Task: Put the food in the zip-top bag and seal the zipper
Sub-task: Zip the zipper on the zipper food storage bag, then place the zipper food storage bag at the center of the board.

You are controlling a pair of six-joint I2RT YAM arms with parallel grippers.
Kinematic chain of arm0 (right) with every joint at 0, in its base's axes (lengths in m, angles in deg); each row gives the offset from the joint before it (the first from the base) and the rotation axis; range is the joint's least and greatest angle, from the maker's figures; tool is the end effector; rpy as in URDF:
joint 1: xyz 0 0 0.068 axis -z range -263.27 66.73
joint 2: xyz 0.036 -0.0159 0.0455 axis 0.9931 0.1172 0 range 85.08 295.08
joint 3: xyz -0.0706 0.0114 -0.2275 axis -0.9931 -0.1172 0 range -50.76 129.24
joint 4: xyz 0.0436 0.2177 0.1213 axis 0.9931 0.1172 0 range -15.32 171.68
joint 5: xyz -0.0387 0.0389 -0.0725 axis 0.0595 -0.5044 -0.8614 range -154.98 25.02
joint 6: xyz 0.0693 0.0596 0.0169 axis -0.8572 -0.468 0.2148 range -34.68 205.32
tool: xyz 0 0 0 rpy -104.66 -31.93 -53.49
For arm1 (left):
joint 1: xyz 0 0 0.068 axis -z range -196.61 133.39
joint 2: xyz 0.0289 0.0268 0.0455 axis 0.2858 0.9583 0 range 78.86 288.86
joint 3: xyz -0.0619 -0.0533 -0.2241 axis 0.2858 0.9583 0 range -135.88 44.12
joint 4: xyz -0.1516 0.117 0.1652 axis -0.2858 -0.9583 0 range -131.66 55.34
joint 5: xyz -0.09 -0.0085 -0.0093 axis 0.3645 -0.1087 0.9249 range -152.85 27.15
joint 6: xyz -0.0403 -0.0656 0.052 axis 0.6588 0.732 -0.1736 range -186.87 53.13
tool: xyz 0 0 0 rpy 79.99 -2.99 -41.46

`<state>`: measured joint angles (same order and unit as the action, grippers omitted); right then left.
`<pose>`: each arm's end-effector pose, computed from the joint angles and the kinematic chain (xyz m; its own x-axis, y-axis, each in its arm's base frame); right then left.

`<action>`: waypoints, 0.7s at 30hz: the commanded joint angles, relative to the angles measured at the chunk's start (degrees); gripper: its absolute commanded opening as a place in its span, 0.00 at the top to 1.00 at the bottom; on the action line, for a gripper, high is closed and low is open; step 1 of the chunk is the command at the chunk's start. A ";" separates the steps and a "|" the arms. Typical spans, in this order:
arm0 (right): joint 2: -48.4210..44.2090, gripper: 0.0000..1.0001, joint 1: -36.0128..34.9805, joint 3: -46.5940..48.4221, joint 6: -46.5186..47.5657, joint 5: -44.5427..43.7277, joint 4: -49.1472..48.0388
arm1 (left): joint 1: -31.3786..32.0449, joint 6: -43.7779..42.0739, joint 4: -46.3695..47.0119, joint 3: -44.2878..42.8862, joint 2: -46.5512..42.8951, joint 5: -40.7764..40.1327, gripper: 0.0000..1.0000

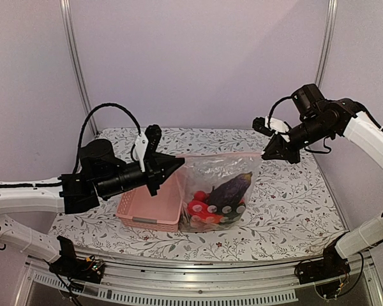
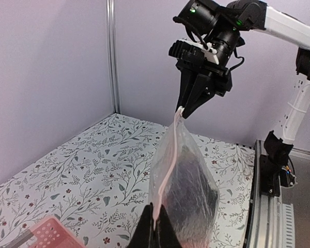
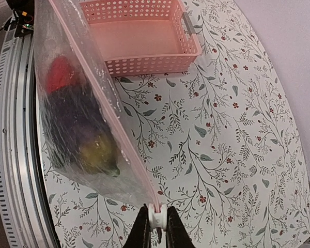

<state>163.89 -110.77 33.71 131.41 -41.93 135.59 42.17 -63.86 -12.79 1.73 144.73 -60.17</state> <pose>0.2427 0.1633 0.2965 -0.0568 -0.7768 -0.6271 -0.9570 0.2214 -0.1875 0.1649 -0.2793 0.2785 -0.0605 -0.0011 -0.9982 0.8764 0.4785 -0.0537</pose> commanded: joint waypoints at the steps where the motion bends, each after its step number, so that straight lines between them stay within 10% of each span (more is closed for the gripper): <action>1: -0.93 0.95 2.28 -1.15 0.79 -4.53 2.54 | 0.22 -0.29 2.07 0.64 -0.94 -2.26 1.00; 21: 10.14 0.94 15.17 10.87 0.51 2.42 -16.00 | -15.55 -8.83 15.22 -32.32 38.29 14.65 0.98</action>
<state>175.82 -95.50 47.28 131.04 -43.42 121.75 28.73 -70.16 -1.74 -30.95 182.52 -53.76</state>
